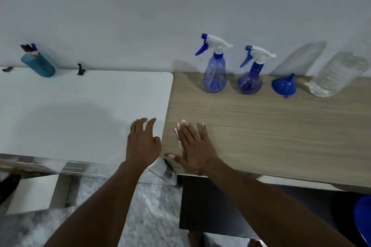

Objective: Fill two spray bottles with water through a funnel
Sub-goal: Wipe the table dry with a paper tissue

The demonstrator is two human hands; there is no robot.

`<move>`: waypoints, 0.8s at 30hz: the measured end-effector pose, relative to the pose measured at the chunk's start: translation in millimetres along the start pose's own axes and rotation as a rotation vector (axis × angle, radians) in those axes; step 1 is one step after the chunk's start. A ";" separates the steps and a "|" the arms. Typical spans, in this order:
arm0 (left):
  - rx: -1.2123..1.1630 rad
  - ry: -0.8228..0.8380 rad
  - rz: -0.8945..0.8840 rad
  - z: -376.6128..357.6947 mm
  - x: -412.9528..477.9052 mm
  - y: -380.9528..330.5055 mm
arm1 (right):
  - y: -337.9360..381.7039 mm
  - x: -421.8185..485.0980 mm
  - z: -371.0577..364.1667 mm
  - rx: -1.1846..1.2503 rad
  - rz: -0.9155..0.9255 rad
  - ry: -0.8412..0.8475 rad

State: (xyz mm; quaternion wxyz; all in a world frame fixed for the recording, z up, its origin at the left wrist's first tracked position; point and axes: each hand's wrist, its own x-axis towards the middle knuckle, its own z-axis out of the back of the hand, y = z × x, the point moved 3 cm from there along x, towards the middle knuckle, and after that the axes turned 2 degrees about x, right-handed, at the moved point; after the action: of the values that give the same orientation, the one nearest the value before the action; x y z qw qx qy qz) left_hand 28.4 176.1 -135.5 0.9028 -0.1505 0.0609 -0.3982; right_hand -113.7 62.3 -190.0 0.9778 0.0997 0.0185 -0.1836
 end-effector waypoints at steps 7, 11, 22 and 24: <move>-0.015 0.034 -0.054 -22.4 -15.6 -66.1 | -71.7 -55.9 12.9 -0.011 -0.025 -0.025; 0.005 0.048 -0.085 -38.8 -21.0 -115.2 | -138.2 -102.5 26.9 -0.012 -0.110 0.005; 0.035 0.081 -0.177 -91.4 -46.9 -259.3 | -304.1 -249.9 50.4 -0.012 -0.341 -0.009; 0.037 0.097 -0.211 -99.1 -52.2 -283.1 | -316.7 -257.6 56.3 0.029 -0.363 -0.014</move>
State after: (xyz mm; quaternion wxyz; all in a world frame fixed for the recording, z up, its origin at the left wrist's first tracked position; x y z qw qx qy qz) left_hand -227.9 12.0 -139.2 0.8546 -0.1196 0.0810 -0.4988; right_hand -468.7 -146.5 -175.6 0.9272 0.1075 0.0267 -0.3579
